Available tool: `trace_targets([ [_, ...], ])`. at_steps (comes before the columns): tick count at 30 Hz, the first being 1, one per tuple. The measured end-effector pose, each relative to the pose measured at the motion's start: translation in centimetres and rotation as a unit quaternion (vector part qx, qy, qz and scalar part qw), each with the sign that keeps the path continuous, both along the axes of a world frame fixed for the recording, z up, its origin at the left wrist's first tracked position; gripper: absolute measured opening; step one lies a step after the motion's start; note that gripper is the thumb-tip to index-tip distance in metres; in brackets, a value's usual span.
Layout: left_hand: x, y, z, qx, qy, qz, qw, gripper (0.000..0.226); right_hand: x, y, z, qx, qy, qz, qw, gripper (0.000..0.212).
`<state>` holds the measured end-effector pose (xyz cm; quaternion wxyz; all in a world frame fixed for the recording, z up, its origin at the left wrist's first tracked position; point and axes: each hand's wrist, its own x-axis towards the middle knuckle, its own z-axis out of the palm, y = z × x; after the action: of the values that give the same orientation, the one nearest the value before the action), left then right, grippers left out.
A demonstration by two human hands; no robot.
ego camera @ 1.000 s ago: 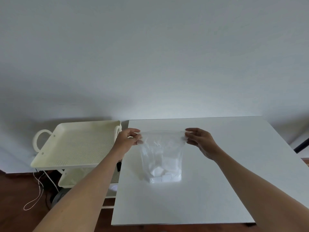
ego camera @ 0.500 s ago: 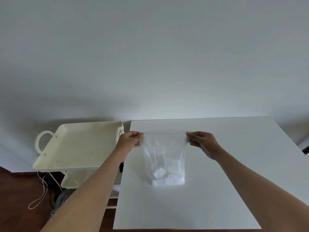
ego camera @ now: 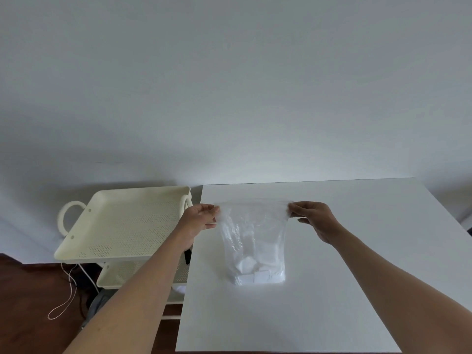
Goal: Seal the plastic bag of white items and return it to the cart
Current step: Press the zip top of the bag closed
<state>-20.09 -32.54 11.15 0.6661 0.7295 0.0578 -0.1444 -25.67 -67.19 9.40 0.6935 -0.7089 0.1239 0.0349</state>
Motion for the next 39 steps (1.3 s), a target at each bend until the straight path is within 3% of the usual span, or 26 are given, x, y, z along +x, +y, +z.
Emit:
trace_targets([
  [13,-0.5,-0.2,0.7,0.03,-0.045,0.012,0.998,0.023,-0.8,0.3,0.5,-0.018,-0.001,-0.007,1.0,0.027],
  [20,-0.9,-0.6,1.0,0.032,-0.05,0.014,0.998,0.024,-0.8,0.7,1.0,-0.056,-0.011,-0.013,0.998,0.019],
  [27,-0.8,-0.6,1.2,0.071,-0.07,0.02,0.995,0.002,-1.1,1.2,1.7,-0.044,-0.018,0.007,0.999,0.025],
  [31,-0.7,-0.7,1.3,0.084,-0.068,0.025,0.994,0.003,-1.3,1.4,1.9,-0.012,-0.001,0.045,0.999,0.034],
  [39,-1.1,-0.6,1.5,0.059,-0.048,0.015,0.997,0.015,-0.9,1.4,1.8,-0.029,-0.017,0.007,0.999,0.018],
])
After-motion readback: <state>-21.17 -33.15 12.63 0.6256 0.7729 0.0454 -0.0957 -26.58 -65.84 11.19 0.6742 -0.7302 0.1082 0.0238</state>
